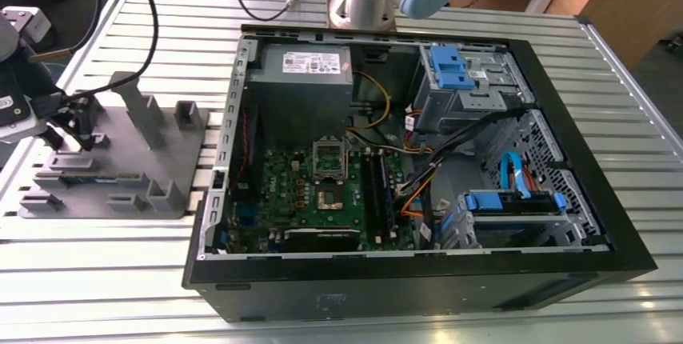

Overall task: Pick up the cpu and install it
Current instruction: 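Pick up the cpu and move it towards the insertion slot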

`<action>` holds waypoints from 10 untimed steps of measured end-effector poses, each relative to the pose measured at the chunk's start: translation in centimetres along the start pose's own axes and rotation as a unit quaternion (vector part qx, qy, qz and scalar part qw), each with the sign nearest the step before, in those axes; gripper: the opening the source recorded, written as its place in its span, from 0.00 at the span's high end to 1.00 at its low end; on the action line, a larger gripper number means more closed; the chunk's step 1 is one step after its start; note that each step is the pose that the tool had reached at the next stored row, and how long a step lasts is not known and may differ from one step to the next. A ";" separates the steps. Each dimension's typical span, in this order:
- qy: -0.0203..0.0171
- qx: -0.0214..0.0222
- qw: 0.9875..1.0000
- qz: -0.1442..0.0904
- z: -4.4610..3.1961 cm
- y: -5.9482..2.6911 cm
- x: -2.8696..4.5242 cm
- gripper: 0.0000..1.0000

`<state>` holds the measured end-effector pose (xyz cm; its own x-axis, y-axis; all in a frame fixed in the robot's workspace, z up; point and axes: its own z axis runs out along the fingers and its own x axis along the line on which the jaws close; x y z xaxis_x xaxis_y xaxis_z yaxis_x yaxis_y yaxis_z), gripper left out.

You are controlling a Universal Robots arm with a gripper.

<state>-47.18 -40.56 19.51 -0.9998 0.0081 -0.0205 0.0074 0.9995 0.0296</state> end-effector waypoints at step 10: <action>0.000 0.000 1.000 0.000 0.48 -0.02 0.02 0.53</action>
<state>-47.19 -40.57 19.03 -0.9998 0.0082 -0.0204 0.0076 0.9995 0.0296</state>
